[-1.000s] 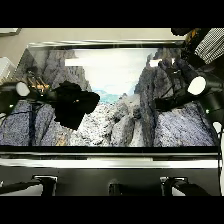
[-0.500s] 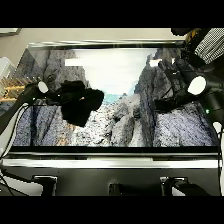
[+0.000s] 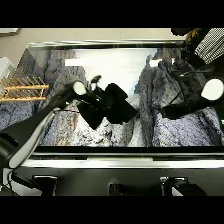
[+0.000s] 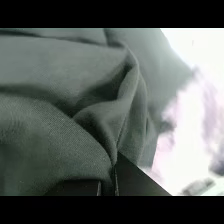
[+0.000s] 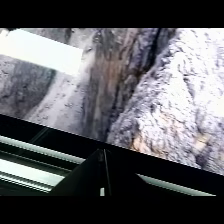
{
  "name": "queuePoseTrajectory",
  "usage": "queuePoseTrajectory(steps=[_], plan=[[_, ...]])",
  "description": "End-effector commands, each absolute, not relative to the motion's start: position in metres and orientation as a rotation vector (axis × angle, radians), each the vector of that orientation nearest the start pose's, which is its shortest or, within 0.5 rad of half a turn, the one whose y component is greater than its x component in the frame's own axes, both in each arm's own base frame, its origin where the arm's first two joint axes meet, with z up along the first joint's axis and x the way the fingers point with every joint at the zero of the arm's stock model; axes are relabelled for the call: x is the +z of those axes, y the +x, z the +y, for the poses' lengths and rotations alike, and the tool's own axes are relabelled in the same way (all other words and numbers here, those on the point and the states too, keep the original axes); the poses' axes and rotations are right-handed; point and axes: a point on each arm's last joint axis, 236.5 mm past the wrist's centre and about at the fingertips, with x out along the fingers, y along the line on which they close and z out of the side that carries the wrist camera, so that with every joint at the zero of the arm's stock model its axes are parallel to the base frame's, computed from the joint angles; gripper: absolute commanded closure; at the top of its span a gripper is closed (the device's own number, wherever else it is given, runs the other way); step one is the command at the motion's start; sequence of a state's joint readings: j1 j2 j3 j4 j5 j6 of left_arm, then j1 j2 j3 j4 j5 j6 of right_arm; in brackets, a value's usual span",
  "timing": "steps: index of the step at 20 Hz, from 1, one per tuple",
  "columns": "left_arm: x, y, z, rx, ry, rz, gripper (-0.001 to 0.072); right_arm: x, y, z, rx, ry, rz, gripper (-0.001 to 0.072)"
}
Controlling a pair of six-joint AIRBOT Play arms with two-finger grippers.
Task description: Fold the clothes and pants, and hang the long-sleeved shirts on hangers.
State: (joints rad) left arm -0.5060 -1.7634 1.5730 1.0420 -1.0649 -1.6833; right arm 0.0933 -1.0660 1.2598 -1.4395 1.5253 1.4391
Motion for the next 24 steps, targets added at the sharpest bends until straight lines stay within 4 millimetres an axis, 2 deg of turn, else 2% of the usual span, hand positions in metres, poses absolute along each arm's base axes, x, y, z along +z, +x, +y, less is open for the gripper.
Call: queuePoseTrajectory(steps=[1,2,3,4,5,6,8,9,11,12,14,15,19,22,24], plan=[[-0.036,0.352,-0.389,-0.651,-0.271,1.457,0.0692,0.114,0.295,0.046,0.236,-0.135,1.266,0.0683],[-0.037,0.349,-0.39,-0.655,-0.265,1.461,0.0687,0.114,0.297,0.046,0.236,-0.134,1.26,0.0682],[-0.034,0.349,-0.387,-0.655,-0.266,1.464,0.0602,0.113,0.3,0.048,0.239,-0.129,1.246,0.0674],[-0.029,0.35,-0.382,-0.653,-0.268,1.465,0.0389,0.11,0.308,0.052,0.243,-0.109,1.218,0.0634],[-0.022,0.352,-0.375,-0.652,-0.27,1.465,0.0257,0.109,0.32,0.06,0.242,-0.052,1.172,0.0571],[-0.012,0.355,-0.365,-0.655,-0.269,1.46,0.0231,0.111,0.335,0.072,0.246,0.029,1.12,0.0524],[0.012,0.36,-0.341,-0.676,-0.249,1.437,0.0231,0.125,0.367,0.094,0.26,0.218,1.027,0.0524],[0.024,0.363,-0.329,-0.676,-0.25,1.426,0.0231,0.133,0.381,0.094,0.265,0.3,0.998,0.0527],[0.048,0.368,-0.305,-0.668,-0.262,1.397,0.0232,0.139,0.41,0.07,0.244,0.518,0.966,0.0527],[0.059,0.373,-0.294,-0.656,-0.277,1.377,0.0232,0.131,0.417,0.054,0.247,0.598,0.977,0.0524],[0.074,0.382,-0.278,-0.634,-0.302,1.336,0.0232,0.09,0.42,0.032,0.263,0.696,1.078,0.0432],[0.077,0.386,-0.272,-0.623,-0.312,1.326,0.0233,0.065,0.42,0.034,0.292,0.735,1.138,0.0383],[0.074,0.395,-0.262,-0.596,-0.33,1.323,0.0235,-0.019,0.418,0.067,0.414,0.815,1.331,0.0366],[0.069,0.398,-0.258,-0.585,-0.338,1.332,0.0233,-0.064,0.416,0.091,0.442,0.799,1.419,0.0366],[0.068,0.401,-0.253,-0.572,-0.348,1.332,0.0233,-0.085,0.414,0.103,0.442,0.788,1.46,0.0366]])
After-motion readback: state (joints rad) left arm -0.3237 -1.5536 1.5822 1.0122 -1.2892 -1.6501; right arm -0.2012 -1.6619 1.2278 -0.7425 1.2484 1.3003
